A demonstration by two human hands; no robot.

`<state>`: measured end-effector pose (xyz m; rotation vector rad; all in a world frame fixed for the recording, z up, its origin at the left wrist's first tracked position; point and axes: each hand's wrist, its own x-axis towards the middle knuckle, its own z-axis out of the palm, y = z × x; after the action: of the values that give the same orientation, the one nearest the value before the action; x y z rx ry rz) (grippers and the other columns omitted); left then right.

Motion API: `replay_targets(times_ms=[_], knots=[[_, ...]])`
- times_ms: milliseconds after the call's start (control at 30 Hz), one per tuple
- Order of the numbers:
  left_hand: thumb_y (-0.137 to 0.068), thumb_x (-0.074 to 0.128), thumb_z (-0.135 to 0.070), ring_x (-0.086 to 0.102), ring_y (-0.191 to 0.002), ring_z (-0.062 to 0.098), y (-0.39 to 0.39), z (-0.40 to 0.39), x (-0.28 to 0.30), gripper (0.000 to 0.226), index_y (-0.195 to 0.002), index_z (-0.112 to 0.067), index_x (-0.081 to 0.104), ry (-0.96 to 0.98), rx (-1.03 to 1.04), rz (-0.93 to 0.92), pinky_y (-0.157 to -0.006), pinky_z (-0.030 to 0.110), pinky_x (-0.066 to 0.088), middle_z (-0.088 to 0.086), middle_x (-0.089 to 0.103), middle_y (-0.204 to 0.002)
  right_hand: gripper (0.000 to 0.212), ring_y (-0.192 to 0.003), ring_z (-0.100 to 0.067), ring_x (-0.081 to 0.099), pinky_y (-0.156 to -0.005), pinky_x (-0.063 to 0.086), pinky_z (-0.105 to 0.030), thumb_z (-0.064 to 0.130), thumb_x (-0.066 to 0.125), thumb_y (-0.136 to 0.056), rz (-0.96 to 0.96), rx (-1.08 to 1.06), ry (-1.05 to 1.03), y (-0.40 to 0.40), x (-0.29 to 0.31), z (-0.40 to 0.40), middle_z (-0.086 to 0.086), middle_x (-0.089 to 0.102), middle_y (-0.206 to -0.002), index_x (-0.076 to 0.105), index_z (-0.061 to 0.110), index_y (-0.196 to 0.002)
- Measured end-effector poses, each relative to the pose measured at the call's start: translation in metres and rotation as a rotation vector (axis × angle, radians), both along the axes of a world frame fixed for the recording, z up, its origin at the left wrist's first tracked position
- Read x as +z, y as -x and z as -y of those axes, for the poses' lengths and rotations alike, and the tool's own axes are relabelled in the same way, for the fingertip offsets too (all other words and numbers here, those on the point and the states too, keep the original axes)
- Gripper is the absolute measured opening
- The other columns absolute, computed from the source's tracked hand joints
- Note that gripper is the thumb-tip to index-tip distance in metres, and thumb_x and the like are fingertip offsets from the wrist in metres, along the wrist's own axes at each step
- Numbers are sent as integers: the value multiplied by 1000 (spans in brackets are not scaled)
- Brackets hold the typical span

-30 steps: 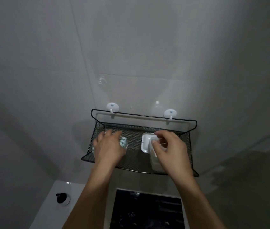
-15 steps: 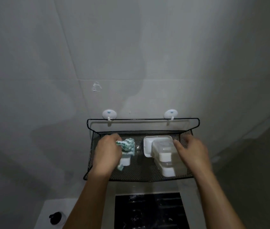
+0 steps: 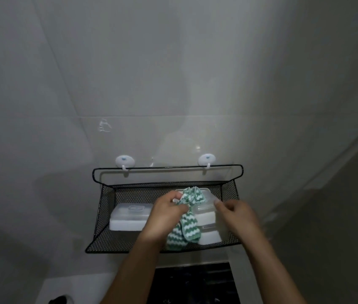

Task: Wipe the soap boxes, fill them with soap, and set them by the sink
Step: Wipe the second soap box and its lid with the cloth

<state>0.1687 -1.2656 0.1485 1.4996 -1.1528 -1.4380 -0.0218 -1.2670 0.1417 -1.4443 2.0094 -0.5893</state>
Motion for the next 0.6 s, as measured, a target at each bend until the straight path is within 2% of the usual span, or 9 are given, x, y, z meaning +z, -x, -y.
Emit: replay_targets(times_ms=[100, 167, 200, 267, 400, 500, 600], knots=[[-84, 63, -3, 66, -66, 25, -3, -2, 4, 8, -90, -8, 63, -7, 4, -40, -63, 34, 49, 10, 71, -77, 26, -82, -19, 67, -78, 54, -34, 39, 68, -91, 94, -16, 53, -1, 1, -1, -1, 72, -85, 72, 13, -87], [-84, 61, 0, 66, -68, 24, -4, -5, 7, 10, -89, -8, 63, 44, 24, -52, -67, 35, 49, 9, 72, -80, 9, -81, -14, 68, -77, 56, -33, 28, 75, -85, 259, -70, 98, -3, 4, -4, 4, 73, -88, 71, 20, -88], [-84, 60, 2, 66, -70, 23, -4, -6, 9, 10, -88, -8, 62, 73, 37, -60, -68, 35, 49, 8, 73, -81, 10, -81, -12, 70, -75, 57, -32, 20, 76, -83, 360, -95, 113, -4, 7, -5, 5, 74, -91, 72, 22, -92], [-84, 58, 5, 68, -72, 22, -5, -9, 14, 15, -86, -9, 62, 122, 61, -98, -66, 31, 51, 8, 74, -84, 29, -82, -12, 72, -68, 57, -31, 7, 75, -81, 561, -112, 130, -5, 12, -5, 3, 74, -98, 71, 23, -104], [-88, 56, 6, 72, -73, 23, -16, -16, 24, 18, -89, -10, 64, 164, 118, -214, -57, 28, 54, 14, 75, -88, 44, -85, -25, 73, -63, 55, -32, -11, 64, -83, 956, -101, 94, -7, 28, 0, -12, 74, -103, 63, 8, -123], [-88, 57, 5, 73, -73, 26, -34, -20, 35, 18, -91, -10, 66, 189, 258, -290, -57, 30, 55, 17, 75, -88, 37, -72, -14, 70, -58, 55, -24, -10, 61, -86, 1081, -47, 24, -8, 38, 1, -8, 74, -89, 65, 6, -119], [-88, 61, 1, 74, -74, 25, -53, -21, 50, 24, -93, -21, 67, 249, 400, -222, -59, 32, 57, 12, 76, -87, 31, -76, -14, 70, -69, 56, -26, -10, 59, -86, 1176, 41, -43, -11, 47, 1, -7, 76, -89, 69, 7, -111]])
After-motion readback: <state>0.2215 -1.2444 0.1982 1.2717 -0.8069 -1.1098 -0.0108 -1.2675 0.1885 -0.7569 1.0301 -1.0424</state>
